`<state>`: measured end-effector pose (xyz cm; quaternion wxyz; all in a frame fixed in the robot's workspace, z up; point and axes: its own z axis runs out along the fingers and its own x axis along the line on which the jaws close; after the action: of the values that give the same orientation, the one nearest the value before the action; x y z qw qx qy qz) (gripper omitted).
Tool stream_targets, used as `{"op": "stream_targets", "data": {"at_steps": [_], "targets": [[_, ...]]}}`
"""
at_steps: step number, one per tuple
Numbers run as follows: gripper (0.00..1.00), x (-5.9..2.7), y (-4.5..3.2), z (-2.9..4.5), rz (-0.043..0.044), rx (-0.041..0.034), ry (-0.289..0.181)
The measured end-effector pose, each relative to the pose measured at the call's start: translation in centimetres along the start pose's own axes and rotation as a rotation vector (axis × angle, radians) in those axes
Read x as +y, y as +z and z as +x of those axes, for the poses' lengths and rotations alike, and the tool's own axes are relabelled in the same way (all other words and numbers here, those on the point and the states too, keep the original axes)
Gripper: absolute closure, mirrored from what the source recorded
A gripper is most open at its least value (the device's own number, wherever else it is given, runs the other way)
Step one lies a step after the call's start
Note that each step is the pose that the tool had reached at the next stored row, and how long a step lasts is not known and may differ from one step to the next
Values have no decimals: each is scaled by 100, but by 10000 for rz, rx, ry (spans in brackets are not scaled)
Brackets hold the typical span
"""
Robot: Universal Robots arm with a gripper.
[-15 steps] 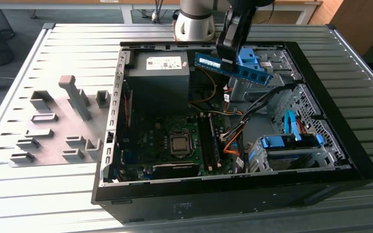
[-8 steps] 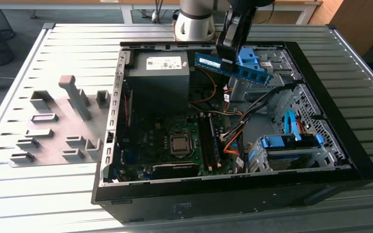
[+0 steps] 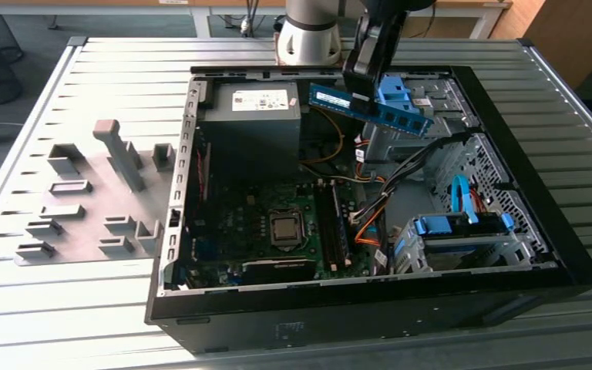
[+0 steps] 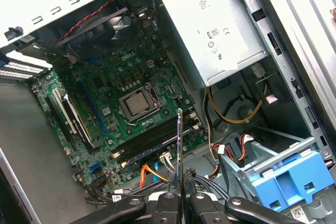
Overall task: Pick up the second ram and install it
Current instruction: 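Insert the second ram into the second slot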
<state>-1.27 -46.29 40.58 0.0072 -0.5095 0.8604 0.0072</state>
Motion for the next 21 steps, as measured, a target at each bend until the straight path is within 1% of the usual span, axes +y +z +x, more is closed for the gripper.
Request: {"op": "stream_targets", "data": {"at_steps": [4, 13, 21], "targets": [[86, 0, 1, 0, 5, 0, 205], [86, 0, 6, 0, 24, -4, 1152], [86, 0, 9, 0, 36, -7, 1784]]}}
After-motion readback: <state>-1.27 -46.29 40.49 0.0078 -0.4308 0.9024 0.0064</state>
